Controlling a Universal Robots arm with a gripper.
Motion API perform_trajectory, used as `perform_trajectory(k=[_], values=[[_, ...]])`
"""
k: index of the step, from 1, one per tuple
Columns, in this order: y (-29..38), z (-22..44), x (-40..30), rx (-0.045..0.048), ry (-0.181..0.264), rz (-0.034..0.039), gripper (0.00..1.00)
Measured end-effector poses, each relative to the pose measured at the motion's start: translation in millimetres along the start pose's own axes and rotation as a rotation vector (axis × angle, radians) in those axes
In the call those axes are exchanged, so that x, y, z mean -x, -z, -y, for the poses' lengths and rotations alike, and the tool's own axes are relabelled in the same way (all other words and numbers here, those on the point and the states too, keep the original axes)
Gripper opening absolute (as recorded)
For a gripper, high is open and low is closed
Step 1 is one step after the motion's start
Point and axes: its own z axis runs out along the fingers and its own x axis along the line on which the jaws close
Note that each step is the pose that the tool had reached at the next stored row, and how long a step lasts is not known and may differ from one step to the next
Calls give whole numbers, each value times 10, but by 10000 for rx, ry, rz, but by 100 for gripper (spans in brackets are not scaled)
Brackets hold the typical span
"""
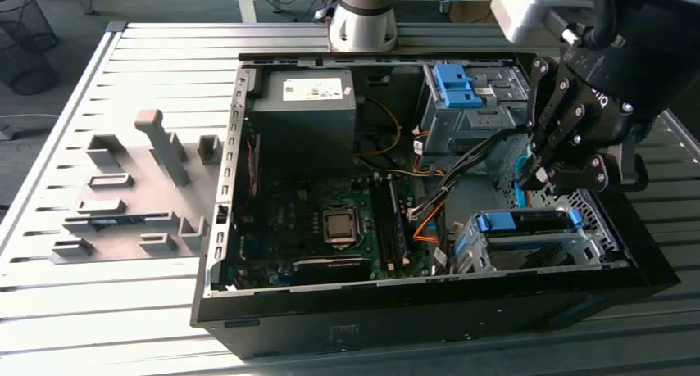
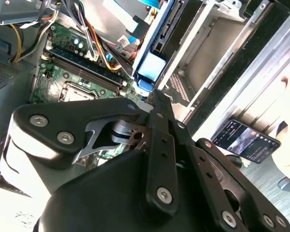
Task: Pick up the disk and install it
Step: 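Insert the disk into the insertion slot, then insert the first disk wire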
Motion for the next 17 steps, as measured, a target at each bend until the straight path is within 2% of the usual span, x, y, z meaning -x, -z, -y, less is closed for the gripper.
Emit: perform_trajectory(k=[1, 8, 17], values=[[-18, 1, 0, 0, 0, 1, 11], [-136, 3, 0, 0, 1, 1, 11], [-153, 3, -1, 0, 1, 1, 11]])
